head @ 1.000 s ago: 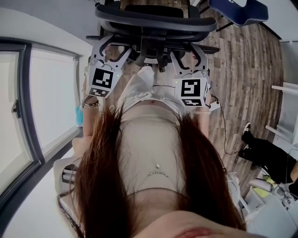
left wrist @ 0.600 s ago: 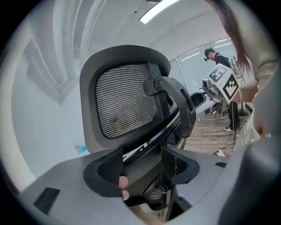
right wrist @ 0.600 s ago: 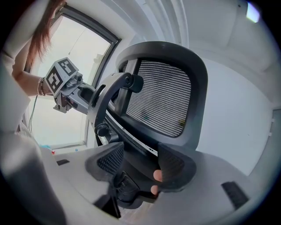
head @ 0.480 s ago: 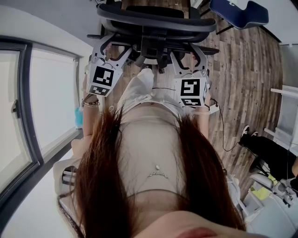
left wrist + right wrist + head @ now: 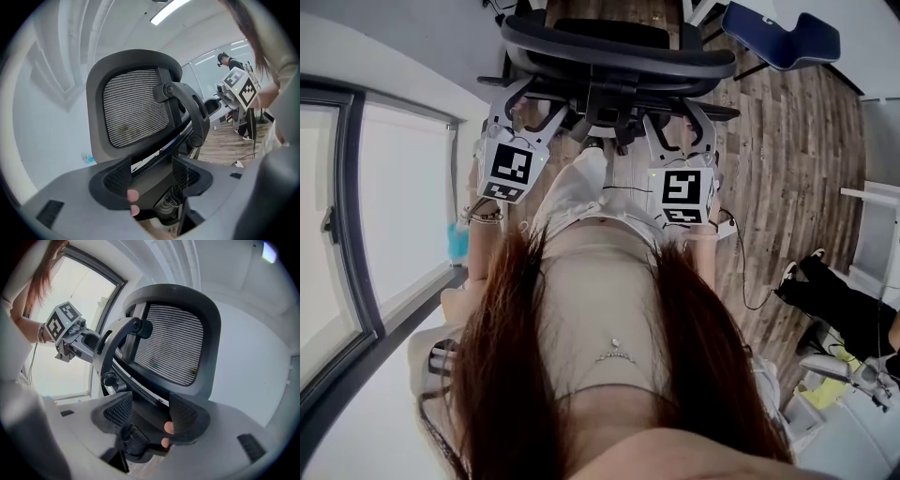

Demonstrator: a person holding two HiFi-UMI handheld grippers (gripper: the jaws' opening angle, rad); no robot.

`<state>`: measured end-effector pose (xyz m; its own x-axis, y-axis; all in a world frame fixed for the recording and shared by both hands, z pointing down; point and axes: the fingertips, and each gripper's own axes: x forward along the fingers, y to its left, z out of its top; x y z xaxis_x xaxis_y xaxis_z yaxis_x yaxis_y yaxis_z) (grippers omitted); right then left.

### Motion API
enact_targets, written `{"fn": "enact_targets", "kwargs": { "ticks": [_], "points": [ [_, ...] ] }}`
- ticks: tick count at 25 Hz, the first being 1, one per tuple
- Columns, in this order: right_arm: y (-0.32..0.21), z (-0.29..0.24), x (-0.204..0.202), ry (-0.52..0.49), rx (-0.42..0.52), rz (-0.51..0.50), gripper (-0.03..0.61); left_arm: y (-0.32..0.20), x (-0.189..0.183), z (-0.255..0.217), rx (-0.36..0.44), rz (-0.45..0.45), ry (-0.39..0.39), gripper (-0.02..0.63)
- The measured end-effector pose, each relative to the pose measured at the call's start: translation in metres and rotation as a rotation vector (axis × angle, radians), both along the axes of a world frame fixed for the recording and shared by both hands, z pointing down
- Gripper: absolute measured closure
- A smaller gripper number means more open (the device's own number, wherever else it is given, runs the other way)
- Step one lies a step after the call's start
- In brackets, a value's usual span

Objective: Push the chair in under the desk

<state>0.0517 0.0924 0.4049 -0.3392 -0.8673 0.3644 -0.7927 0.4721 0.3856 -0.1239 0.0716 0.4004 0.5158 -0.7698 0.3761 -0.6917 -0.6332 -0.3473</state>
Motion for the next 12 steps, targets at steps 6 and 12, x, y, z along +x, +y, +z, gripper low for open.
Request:
{"fn": "enact_targets", "kwargs": {
  "ticks": [6, 12],
  "points": [
    [-0.0050, -0.0005, -0.0009, -0.008, 0.016, -0.009, 0.330, -0.0049, 0.0007, 0.0005, 0.000, 0.000, -0.001, 0.351],
    [-0.0085, 0.0010, -0.0011, -0.010, 0.028, -0.012, 0.330, -0.0086, 0.0013, 0.0025, 0.005, -0.007, 0.000, 0.350]
  ]
}}
